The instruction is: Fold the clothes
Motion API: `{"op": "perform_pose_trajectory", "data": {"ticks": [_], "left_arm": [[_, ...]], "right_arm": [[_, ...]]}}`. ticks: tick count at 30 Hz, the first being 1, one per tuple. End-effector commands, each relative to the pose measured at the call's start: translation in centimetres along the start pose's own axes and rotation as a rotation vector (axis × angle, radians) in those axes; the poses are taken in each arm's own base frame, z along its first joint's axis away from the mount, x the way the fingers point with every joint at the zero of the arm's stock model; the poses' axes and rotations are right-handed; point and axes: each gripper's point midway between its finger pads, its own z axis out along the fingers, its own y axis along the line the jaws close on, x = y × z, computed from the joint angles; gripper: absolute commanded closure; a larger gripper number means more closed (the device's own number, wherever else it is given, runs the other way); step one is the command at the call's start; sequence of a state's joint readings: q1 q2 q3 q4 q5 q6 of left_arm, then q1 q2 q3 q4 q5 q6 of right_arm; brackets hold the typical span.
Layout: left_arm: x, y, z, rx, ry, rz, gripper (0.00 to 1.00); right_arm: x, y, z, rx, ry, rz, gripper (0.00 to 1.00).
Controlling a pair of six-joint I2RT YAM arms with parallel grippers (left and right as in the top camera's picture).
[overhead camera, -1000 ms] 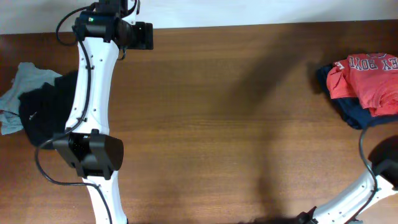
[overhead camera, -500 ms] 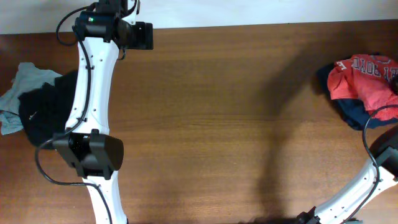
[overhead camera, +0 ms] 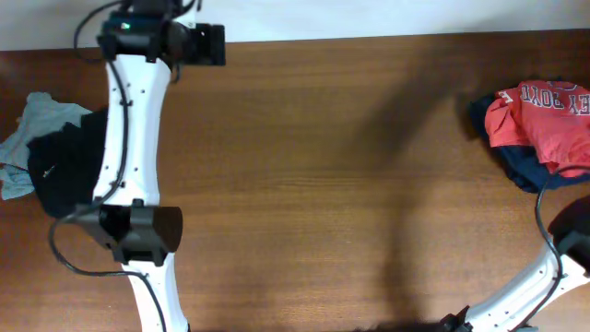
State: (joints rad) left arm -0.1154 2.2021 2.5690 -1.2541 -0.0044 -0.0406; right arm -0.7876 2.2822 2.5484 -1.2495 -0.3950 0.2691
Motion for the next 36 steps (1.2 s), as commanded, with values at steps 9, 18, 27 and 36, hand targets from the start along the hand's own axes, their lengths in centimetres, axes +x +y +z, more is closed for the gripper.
{"op": "perform_pose_trajectory", "data": {"ticks": [9, 18, 27, 36], "left_arm": [[-1.7, 2.4, -15.1, -0.027, -0.184, -0.025, 0.01], [0.8, 3.6, -19.2, -0.05, -0.16, -0.048, 0.01], [1.7, 3.6, -18.9, -0.05, -0.12, -0.049, 0.01], [1.7, 3.6, -18.9, -0.05, -0.121, -0.049, 0.01]], "right_arm": [[6.5, 17.2, -16.4, -0.299, -0.079, -0.3, 0.18], [19.2, 26.4, -18.9, -0.398, 0.097, -0.631, 0.01], [28.5, 32.2, -20.3, -0.498, 0.196, -0.853, 0.01], [36.0, 35.2, -23.0, -0.624, 0.306, -0.97, 0.01]]}}
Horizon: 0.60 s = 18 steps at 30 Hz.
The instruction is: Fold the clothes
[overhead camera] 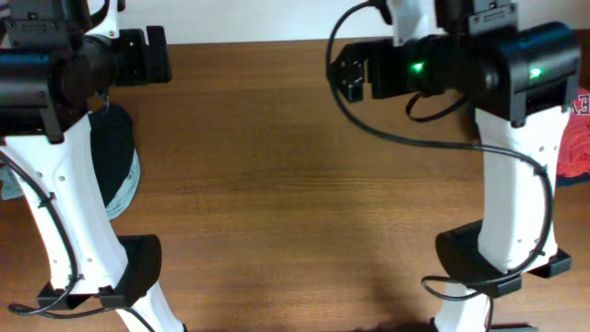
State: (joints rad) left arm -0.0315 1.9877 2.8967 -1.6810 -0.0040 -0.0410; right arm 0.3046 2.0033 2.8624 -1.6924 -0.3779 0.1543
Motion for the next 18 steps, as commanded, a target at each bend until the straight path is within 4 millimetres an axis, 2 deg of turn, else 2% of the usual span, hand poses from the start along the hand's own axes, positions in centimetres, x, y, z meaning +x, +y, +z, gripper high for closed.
{"op": "perform_pose_trajectory", "data": {"ticks": [1, 3, 6, 8, 10, 13, 16, 18], "left_arm": [[0.0, 0.0, -0.1, 0.003, -0.004, 0.014, 0.01], [0.0, 0.0, -0.1, 0.003, -0.004, 0.014, 0.01], [0.0, 0.0, -0.1, 0.003, -0.003, 0.014, 0.01], [0.0, 0.0, -0.1, 0.003, -0.003, 0.014, 0.01], [0.0, 0.0, -0.1, 0.003, -0.004, 0.014, 0.01], [0.0, 0.0, -0.1, 0.003, -0.004, 0.014, 0.01], [0.0, 0.0, -0.1, 0.003, -0.003, 0.014, 0.01], [0.0, 0.0, -0.1, 0.003, -0.004, 0.014, 0.01]], "right_arm": [[0.1, 0.9, -1.3, 0.005, -0.029, -0.022, 0.01], [0.0, 0.7, -1.3, 0.011, -0.031, -0.022, 0.01], [0.1, 0.9, -1.1, 0.015, -0.025, -0.204, 0.01], [0.2, 1.7, -1.4, 0.024, -0.034, -0.403, 0.01], [-0.3, 3.0, -2.8, 0.056, -0.09, -0.536, 0.01], [-0.9, 3.4, -5.0, 0.078, -0.162, -0.555, 0.01], [-1.7, 2.5, -7.2, 0.119, -0.242, -0.571, 0.01], [-1.4, 0.6, -9.3, 0.177, -0.318, -0.549, 0.01]]}}
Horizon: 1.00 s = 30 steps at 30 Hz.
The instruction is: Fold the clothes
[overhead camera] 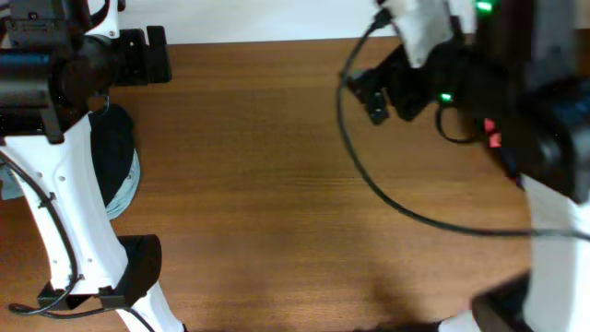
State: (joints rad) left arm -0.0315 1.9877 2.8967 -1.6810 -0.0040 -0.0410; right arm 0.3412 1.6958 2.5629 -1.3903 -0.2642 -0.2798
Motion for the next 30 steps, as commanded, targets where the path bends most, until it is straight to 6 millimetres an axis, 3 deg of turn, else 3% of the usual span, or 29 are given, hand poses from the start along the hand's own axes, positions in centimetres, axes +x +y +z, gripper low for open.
{"op": "perform_pose_trajectory", "data": {"ticks": [1, 4, 6, 8, 9, 11, 14, 15, 18, 21, 25, 30], "left_arm": [[0.0, 0.0, -0.1, 0.003, -0.004, 0.014, 0.01], [0.0, 0.0, -0.1, 0.003, -0.004, 0.014, 0.01], [0.0, 0.0, -0.1, 0.003, -0.004, 0.014, 0.01], [0.0, 0.0, -0.1, 0.003, -0.004, 0.014, 0.01], [0.0, 0.0, -0.1, 0.003, -0.003, 0.014, 0.01], [0.0, 0.0, -0.1, 0.003, -0.003, 0.014, 0.01], [0.0, 0.0, -0.1, 0.003, -0.003, 0.014, 0.01], [0.0, 0.0, -0.1, 0.003, -0.003, 0.014, 0.01], [0.0, 0.0, -0.1, 0.003, -0.004, 0.014, 0.01], [0.0, 0.0, -0.1, 0.003, -0.004, 0.014, 0.01], [0.0, 0.0, -0.1, 0.003, -0.004, 0.014, 0.01], [0.0, 0.0, -0.1, 0.003, -0.004, 0.014, 0.01]], "right_arm": [[2.5, -2.6, -3.1, 0.123, -0.038, 0.001, 0.01], [7.5, -4.1, -6.1, 0.263, -0.104, 0.029, 0.01], [13.6, -3.8, -7.6, 0.361, -0.113, 0.059, 0.01], [17.0, -3.1, -8.1, 0.427, -0.177, 0.041, 0.01], [19.3, -2.4, -8.0, 0.475, -0.262, 0.008, 0.01], [21.2, -2.0, -7.5, 0.507, -0.356, 0.004, 0.01], [25.2, -1.1, -5.7, 0.503, -0.462, 0.069, 0.01], [27.5, -0.7, -4.5, 0.49, -0.478, 0.123, 0.01], [30.7, -0.5, -2.7, 0.497, -0.474, 0.133, 0.01], [32.6, -2.0, -1.7, 0.571, -0.478, 0.154, 0.01], [37.3, -3.4, 0.1, 0.625, -0.414, 0.371, 0.01], [37.5, -3.3, 0.3, 0.62, -0.405, 0.37, 0.01]]}}
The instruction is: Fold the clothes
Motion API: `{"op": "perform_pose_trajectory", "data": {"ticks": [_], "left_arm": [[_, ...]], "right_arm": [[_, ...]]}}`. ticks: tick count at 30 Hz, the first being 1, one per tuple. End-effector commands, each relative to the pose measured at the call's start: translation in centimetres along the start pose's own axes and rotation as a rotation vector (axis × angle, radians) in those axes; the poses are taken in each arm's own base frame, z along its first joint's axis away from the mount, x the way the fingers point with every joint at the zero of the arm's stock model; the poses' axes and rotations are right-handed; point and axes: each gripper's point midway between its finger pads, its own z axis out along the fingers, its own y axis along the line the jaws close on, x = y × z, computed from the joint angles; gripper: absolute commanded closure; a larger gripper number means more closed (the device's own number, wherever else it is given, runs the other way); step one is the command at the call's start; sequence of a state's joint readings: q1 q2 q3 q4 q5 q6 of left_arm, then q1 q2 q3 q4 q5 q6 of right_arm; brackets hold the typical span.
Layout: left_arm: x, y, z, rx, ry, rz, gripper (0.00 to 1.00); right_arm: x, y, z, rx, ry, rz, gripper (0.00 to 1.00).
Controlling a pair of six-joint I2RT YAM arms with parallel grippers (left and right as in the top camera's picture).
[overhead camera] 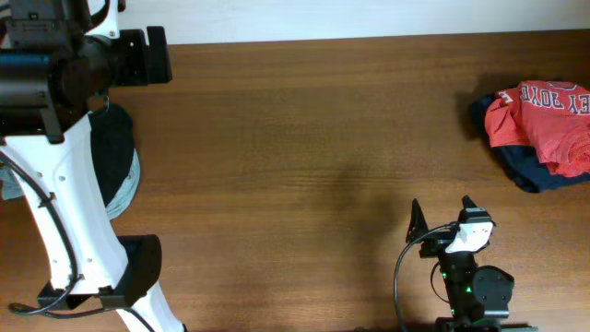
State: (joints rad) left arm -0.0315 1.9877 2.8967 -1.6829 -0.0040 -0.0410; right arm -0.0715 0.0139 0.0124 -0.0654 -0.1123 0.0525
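A red T-shirt with white lettering (544, 115) lies crumpled on a navy garment (521, 166) at the table's right edge. A dark garment (112, 152) over a light blue one (132, 184) lies at the left edge, mostly hidden under my left arm. My left gripper (152, 55) is held high near the back left corner; its jaw state is unclear. My right gripper (440, 210) sits low near the front edge, right of centre. Its fingers are spread open with nothing between them, and it is well short of the red pile.
The brown wooden table (295, 166) spans the view, with a white wall strip behind its back edge. My left arm's white links and base (129, 267) stand at the front left. The right arm's base and cable (475, 290) sit at the front edge.
My right arm was raised close under the camera, covering the right side. It is now folded low at the front edge with its gripper open, so the red pile shows. The left arm has not moved.
At first my left arm reached along the left side to the back edge and my right arm lay low at the front right corner. Then both arms stood raised high, hiding both piles. The left has stayed raised; the right is now down at the front. The clothes have not moved.
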Motion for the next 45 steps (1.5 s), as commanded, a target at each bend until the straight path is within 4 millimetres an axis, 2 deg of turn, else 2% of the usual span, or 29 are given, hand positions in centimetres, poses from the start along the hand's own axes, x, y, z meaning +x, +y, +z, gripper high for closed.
{"op": "perform_pose_trajectory", "data": {"ticks": [1, 15, 17, 19, 20, 23, 25, 26, 27, 29, 31, 34, 38, 45], "left_arm": [[-0.1, 0.0, -0.1, 0.003, -0.006, 0.014, 0.01], [0.1, 0.0, -0.1, 0.003, 0.001, 0.015, 0.01], [-0.1, 0.0, -2.1, 0.004, -0.04, 0.014, 0.01], [0.8, 0.0, -6.0, 0.007, -0.079, 0.015, 0.01], [1.3, 0.0, -7.3, 0.011, -0.094, 0.014, 0.01], [1.3, -0.3, -8.8, 0.035, -0.269, 0.017, 0.01], [3.6, -0.3, -7.2, 0.042, -0.39, 0.018, 0.01], [5.5, -0.5, -5.8, 0.055, -0.421, 0.022, 0.01], [8.4, -0.5, -3.7, 0.068, -0.442, 0.024, 0.01], [12.2, -0.8, -1.0, 0.095, -0.488, 0.028, 0.01], [14.4, -1.4, 0.1, 0.134, -0.606, 0.043, 0.01], [19.4, -1.2, 1.7, 0.135, -0.71, 0.049, 0.01], [22.5, -0.9, 2.2, 0.128, -0.803, 0.051, 0.01], [25.0, -0.5, 2.9, 0.111, -0.859, 0.045, 0.01]], "right_arm": [[0.2, -0.5, 0.0, 0.023, 0.0, 0.013, 0.01], [0.2, -0.5, 0.0, 0.023, 0.0, 0.013, 0.01], [0.2, -0.5, 0.0, 0.023, 0.0, 0.013, 0.01], [0.2, -0.5, 0.0, 0.023, 0.0, 0.013, 0.01], [0.2, -0.5, 0.0, 0.023, 0.0, 0.013, 0.01], [0.2, -0.5, 0.0, 0.023, 0.0, 0.013, 0.01], [0.2, -0.5, 0.0, 0.023, 0.0, 0.013, 0.01], [0.2, -0.5, 0.0, 0.023, 0.0, 0.013, 0.01], [0.2, -0.5, 0.0, 0.023, 0.0, 0.013, 0.01], [0.2, -0.5, 0.0, 0.023, 0.0, 0.013, 0.01], [0.2, -0.5, 0.0, 0.023, 0.0, 0.013, 0.01], [0.2, -0.5, 0.0, 0.023, 0.0, 0.013, 0.01], [0.2, -0.5, 0.0, 0.023, 0.0, 0.013, 0.01], [0.2, -0.5, 0.0, 0.023, 0.0, 0.013, 0.01]]}}
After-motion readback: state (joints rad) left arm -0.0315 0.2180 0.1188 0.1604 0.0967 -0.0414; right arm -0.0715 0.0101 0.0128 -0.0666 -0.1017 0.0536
